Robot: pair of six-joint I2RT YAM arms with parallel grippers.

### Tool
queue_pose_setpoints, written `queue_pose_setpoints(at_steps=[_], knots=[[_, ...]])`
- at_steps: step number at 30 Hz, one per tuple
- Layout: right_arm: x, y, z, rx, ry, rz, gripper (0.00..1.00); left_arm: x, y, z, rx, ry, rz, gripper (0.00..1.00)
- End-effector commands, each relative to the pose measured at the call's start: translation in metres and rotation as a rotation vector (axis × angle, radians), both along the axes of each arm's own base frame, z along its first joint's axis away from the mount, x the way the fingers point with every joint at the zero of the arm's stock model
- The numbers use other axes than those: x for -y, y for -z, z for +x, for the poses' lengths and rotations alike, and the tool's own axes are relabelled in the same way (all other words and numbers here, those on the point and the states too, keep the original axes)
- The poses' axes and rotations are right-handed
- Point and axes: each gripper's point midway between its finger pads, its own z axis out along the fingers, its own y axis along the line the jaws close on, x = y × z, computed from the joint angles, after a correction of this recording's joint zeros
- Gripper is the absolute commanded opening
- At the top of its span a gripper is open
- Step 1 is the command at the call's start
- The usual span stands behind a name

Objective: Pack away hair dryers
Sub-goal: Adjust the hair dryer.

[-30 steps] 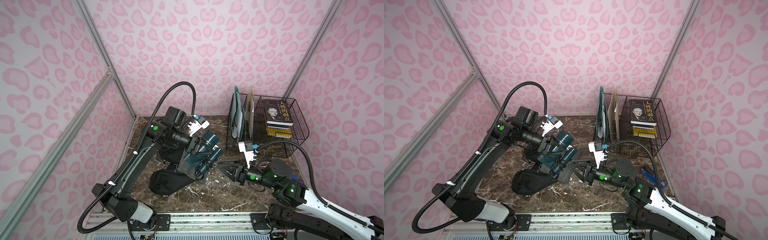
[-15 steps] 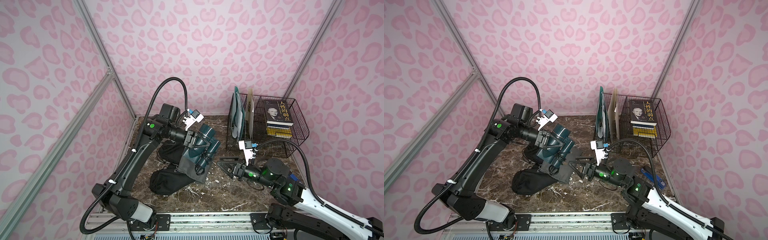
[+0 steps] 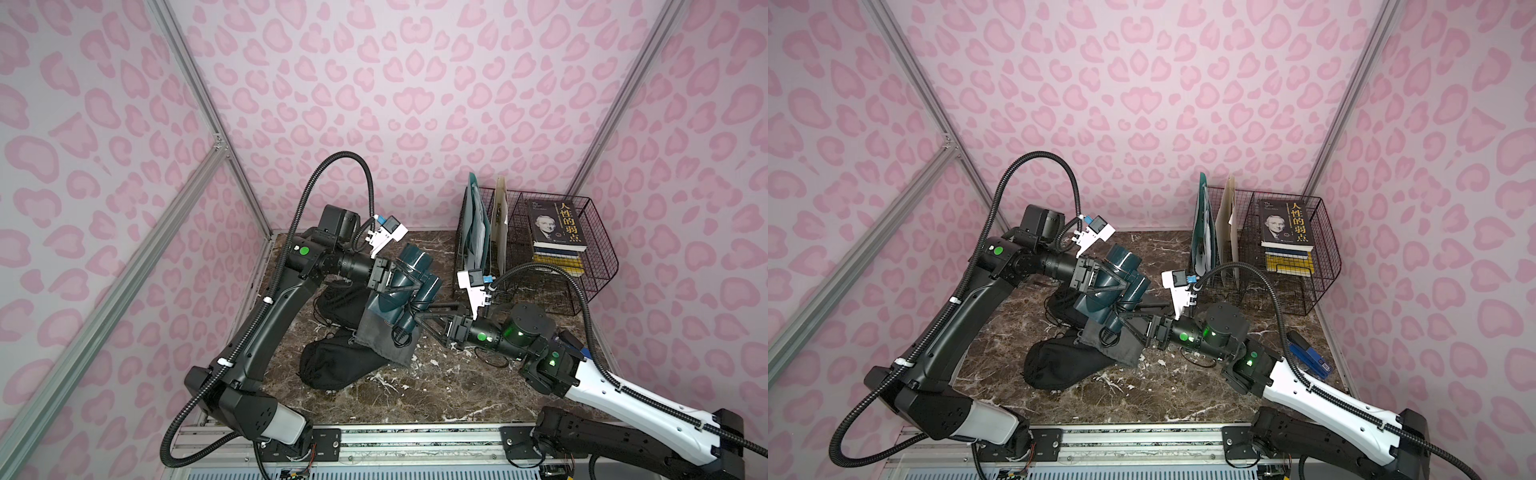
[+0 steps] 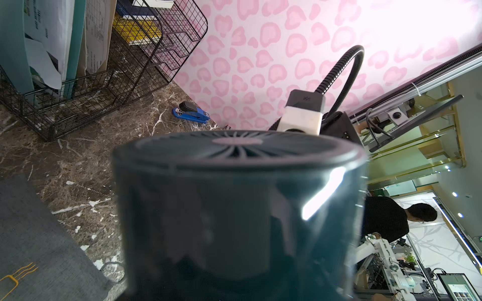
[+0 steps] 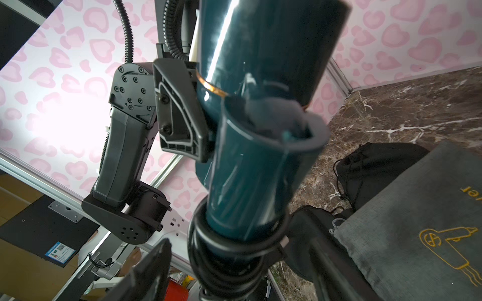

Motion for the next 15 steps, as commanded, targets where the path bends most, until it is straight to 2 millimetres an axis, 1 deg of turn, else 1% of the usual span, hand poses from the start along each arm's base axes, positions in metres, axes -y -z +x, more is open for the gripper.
queue_pose_setpoints(at_steps=[1, 7, 10, 15], knots=[[-0.0012, -0.0165, -0.0005, 0.034, -0.004, 0.057, 0.81, 0.0029, -0.0104, -0.0010, 0.013, 0.028, -0.051, 0.02], [0.0060, -0.0210, 0.0027, 0.044, 0.034, 0.119, 0.77, 0.0039, -0.0079, 0.0008, 0.002, 0.024, -0.053, 0.01], [0.0045, -0.0208, 0.0048, 0.041, 0.038, 0.123, 0.76, 0.0039, -0.0095, 0.0011, 0.001, 0.023, -0.057, 0.01], [0.0018, -0.0251, 0.0068, 0.042, 0.038, 0.139, 0.73, 0.0039, -0.0093, 0.0008, 0.007, 0.020, -0.054, 0.01]])
